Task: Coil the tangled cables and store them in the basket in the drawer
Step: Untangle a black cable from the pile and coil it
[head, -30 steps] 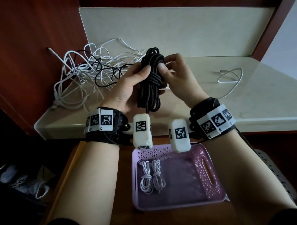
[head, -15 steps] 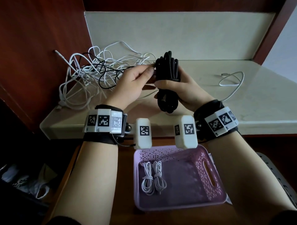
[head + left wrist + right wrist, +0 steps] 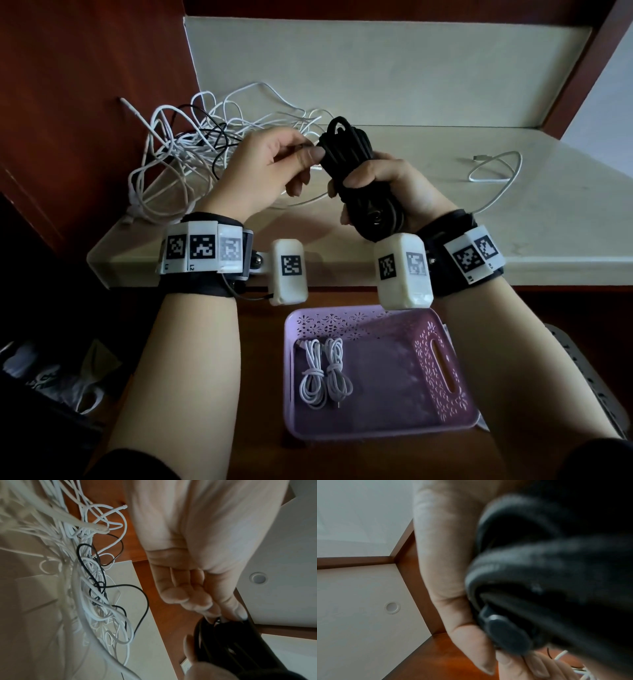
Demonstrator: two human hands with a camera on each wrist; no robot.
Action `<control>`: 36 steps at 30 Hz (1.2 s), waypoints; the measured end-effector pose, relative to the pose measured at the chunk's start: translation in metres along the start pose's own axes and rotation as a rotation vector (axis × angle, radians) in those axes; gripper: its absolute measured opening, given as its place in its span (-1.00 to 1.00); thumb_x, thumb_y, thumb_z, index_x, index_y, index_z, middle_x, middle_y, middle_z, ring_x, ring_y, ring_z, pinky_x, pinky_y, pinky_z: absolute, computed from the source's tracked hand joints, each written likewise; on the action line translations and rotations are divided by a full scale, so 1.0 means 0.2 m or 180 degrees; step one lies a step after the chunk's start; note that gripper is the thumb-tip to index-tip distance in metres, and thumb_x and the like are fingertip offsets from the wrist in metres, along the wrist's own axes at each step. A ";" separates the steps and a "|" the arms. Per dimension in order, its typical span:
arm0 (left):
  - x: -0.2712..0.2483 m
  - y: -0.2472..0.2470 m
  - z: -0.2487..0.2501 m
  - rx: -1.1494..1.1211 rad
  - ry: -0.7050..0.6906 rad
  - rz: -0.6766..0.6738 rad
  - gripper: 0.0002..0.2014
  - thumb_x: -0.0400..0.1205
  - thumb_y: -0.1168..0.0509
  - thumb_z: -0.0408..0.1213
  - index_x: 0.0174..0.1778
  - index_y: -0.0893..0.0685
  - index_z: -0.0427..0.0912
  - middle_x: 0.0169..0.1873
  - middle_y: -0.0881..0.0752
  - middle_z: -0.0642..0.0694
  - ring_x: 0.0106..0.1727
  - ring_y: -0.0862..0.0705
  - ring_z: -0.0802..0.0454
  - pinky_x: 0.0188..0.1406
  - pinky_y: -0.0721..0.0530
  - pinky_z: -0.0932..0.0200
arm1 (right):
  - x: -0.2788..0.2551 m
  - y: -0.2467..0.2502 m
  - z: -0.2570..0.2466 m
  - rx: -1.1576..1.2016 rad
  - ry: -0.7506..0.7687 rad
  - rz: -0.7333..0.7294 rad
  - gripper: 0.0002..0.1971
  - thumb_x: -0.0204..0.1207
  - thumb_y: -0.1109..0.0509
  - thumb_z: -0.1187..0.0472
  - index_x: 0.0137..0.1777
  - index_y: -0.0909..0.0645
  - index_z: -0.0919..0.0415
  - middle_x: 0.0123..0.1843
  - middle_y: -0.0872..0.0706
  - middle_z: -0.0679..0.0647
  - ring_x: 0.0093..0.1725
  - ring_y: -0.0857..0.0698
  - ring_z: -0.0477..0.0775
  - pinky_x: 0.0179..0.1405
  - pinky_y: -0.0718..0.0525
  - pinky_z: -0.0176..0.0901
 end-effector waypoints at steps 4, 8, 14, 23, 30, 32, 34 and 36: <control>-0.01 -0.01 0.00 -0.0029 0.0013 -0.0066 -0.85 0.64 -0.31 -0.36 -0.24 -0.59 -0.12 -0.62 -0.62 0.10 -0.63 -0.50 0.21 -0.57 -0.48 0.32 | 0.00 0.03 0.03 -0.0128 -0.0230 -0.0014 -0.56 0.19 -0.25 0.31 0.12 -0.50 0.43 -0.27 -0.60 0.26 -0.56 -0.63 0.24 -0.57 -0.59 -0.27; -0.02 -0.01 -0.02 0.0027 0.0257 -0.0258 -0.89 0.63 -0.31 -0.34 -0.22 -0.62 -0.14 -0.61 -0.65 0.09 -0.60 -0.55 0.22 -0.53 -0.54 0.28 | -0.02 0.02 0.01 -0.0447 -0.0038 -0.0077 -0.68 0.31 -0.37 0.38 0.09 -0.52 0.31 -0.22 -0.58 0.23 -0.49 -0.69 0.11 -0.53 -0.65 -0.17; -0.06 0.01 0.00 -0.0221 0.0521 -0.0536 -0.97 0.56 -0.33 -0.37 -0.18 -0.65 -0.22 -0.56 -0.71 0.01 -0.56 -0.62 0.17 -0.49 -0.62 0.33 | -0.05 -0.05 -0.01 -0.0734 0.0142 -0.0400 -0.65 0.45 -0.41 0.43 0.18 -0.46 0.16 -0.15 -0.61 0.10 -0.34 -0.73 -0.03 -0.36 -0.72 -0.09; -0.17 0.00 0.01 -0.0404 0.0947 -0.1109 -0.80 0.35 -0.36 -0.32 -0.17 -0.56 -0.29 -0.48 -0.75 -0.09 -0.47 -0.72 0.06 -0.44 -0.70 0.27 | -0.12 -0.10 0.03 -0.1296 -0.0261 -0.0536 -0.27 0.25 -0.58 0.20 0.39 -0.36 0.30 0.00 -0.65 0.16 -0.07 -0.72 0.16 -0.08 -0.72 0.12; -0.22 0.01 -0.02 0.0426 0.1344 -0.1629 -0.82 0.73 -0.13 -0.27 -0.01 -0.64 -0.03 -0.24 -0.79 0.00 -0.12 -0.72 -0.09 -0.04 -0.64 0.07 | -0.24 -0.18 0.08 -0.2033 -0.0600 -0.0835 -0.48 0.30 -0.63 0.24 0.19 -0.47 0.21 -0.08 -0.66 0.09 -0.13 -0.71 0.09 -0.17 -0.72 0.02; -0.25 -0.02 0.01 0.1136 0.1393 -0.1887 -0.77 0.69 -0.09 0.00 -0.03 -0.64 0.08 -0.09 -0.75 -0.03 -0.01 -0.71 -0.04 0.02 -0.65 0.18 | -0.28 -0.20 0.13 -0.2058 -0.0775 -0.0916 -0.47 0.28 -0.64 0.19 0.19 -0.47 0.15 -0.02 -0.69 0.10 -0.06 -0.72 0.06 -0.11 -0.73 -0.02; -0.29 -0.08 0.03 0.1310 0.1645 -0.2123 -0.59 0.56 -0.02 0.22 -0.06 -0.62 0.02 -0.08 -0.72 -0.07 -0.13 -0.69 0.05 -0.24 -0.64 0.25 | -0.33 -0.21 0.18 -0.2043 -0.1021 -0.1041 -0.48 0.29 -0.64 0.19 0.19 -0.47 0.11 0.01 -0.71 0.09 -0.04 -0.76 0.07 -0.06 -0.75 0.00; -0.34 -0.13 0.03 0.1478 0.1786 -0.2390 -0.46 0.44 0.03 0.30 -0.04 -0.62 -0.04 -0.13 -0.69 -0.03 -0.21 -0.65 0.12 -0.26 -0.58 0.24 | -0.39 -0.23 0.22 -0.2024 -0.1167 -0.1169 -0.45 0.35 -0.61 0.26 0.29 -0.45 0.12 0.12 -0.73 0.09 0.07 -0.76 0.10 0.03 -0.76 -0.02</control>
Point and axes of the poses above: each hand's wrist, its own x-axis towards the middle knuckle, its own y-axis out of the back of the hand, z = x × y, the point moved 7 cm from there along x, towards the middle knuckle
